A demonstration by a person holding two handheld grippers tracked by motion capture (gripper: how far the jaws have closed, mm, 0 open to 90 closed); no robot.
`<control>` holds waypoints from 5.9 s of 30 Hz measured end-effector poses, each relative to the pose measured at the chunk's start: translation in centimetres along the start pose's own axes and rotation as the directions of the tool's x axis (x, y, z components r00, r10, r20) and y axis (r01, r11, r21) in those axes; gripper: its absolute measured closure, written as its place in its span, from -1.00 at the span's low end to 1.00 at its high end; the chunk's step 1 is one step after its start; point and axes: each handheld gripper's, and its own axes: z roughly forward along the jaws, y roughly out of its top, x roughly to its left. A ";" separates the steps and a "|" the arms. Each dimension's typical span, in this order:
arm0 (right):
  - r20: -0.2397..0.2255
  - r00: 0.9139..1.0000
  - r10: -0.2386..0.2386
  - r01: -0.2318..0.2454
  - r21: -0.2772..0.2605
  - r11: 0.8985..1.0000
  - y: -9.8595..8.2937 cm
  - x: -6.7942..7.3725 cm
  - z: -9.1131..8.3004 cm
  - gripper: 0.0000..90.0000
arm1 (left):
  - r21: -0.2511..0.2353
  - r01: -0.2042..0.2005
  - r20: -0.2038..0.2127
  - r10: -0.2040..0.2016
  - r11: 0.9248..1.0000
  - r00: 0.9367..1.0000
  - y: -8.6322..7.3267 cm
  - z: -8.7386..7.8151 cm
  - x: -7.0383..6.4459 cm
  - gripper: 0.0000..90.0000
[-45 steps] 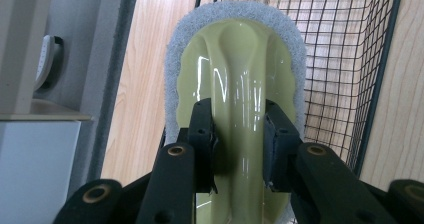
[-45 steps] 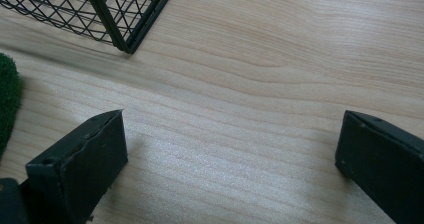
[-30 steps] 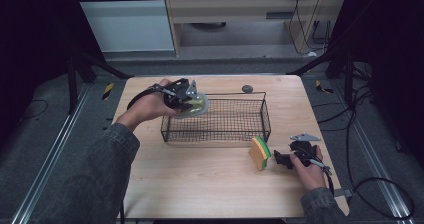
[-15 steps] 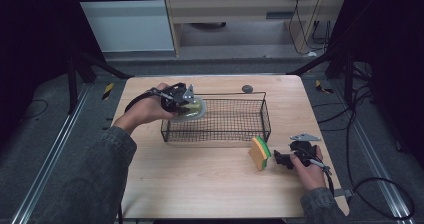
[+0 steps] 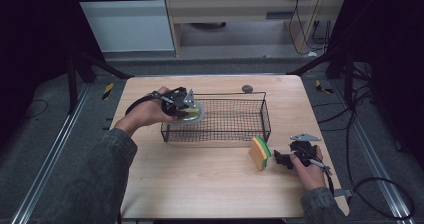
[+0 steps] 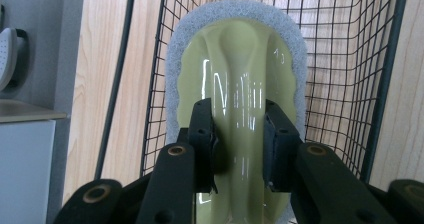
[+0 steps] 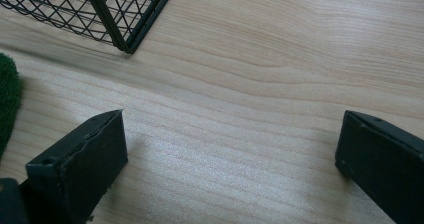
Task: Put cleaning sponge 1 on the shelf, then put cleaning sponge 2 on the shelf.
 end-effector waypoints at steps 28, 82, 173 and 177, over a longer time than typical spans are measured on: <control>0.000 1.000 -0.003 0.003 -0.001 1.000 0.0 0.0 0.0 -0.99 | 0.038 0.002 0.029 -0.003 0.999 1.000 -1.2 2.2 -0.8 0.57; 0.000 1.000 -0.004 0.004 -0.002 1.000 0.0 0.0 0.0 -0.99 | 0.014 0.093 0.055 -0.094 0.996 0.994 -1.1 3.8 -0.8 0.38; -0.113 0.991 -0.067 0.089 0.202 0.975 4.4 4.0 -11.0 -0.71 | -0.281 0.813 -0.028 -0.851 0.511 0.525 -16.1 4.4 -14.0 -1.00; -0.115 0.990 -0.081 0.103 0.202 0.974 6.0 4.8 -11.7 -0.71 | -0.281 0.813 -0.028 -0.851 0.511 0.525 -16.1 4.4 -14.0 -1.00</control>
